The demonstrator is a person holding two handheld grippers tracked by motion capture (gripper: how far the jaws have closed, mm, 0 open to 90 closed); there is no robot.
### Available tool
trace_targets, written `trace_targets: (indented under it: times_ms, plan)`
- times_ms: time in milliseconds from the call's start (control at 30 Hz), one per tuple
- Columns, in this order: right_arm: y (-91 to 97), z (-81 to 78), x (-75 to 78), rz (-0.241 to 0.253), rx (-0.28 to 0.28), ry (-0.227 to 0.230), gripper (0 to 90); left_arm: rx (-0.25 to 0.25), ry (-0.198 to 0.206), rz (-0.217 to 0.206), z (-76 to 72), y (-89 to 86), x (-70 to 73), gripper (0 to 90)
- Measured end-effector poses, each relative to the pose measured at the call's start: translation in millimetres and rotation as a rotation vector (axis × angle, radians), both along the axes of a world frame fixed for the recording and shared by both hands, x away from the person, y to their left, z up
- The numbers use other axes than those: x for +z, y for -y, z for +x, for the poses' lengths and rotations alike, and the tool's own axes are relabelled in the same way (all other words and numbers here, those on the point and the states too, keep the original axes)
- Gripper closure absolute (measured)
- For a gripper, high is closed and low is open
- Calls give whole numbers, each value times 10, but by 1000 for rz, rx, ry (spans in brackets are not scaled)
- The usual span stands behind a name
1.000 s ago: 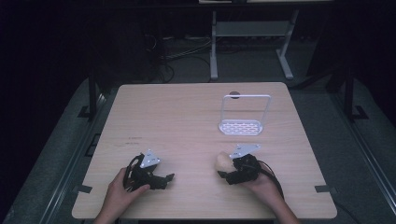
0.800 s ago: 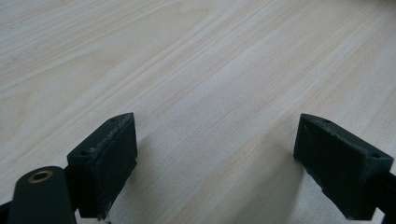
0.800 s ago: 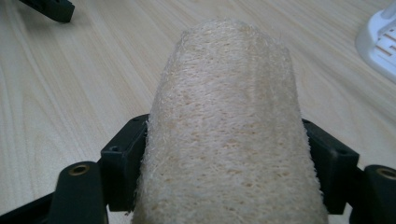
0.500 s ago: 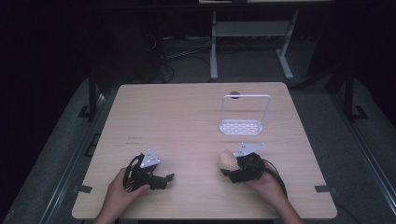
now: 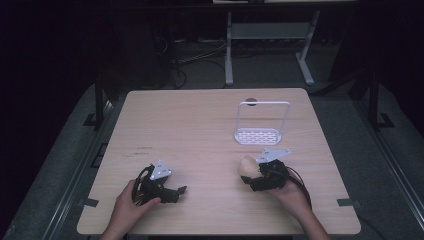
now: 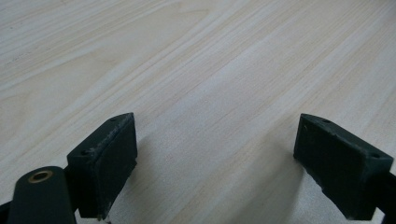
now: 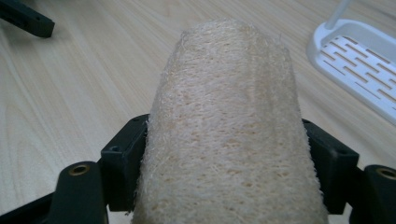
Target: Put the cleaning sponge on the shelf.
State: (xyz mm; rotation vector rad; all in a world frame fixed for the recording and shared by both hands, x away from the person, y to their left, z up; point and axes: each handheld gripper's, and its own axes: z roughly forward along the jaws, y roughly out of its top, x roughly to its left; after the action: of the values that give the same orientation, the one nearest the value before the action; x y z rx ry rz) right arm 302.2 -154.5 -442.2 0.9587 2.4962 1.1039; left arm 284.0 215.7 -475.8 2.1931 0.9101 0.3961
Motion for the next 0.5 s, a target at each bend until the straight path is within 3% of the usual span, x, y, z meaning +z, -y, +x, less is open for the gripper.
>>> trace_targets:
  times_ms: [500]
  plan:
    - [95,140,119,21,-31,22,270,0,-1,2,0,-1,1,128]
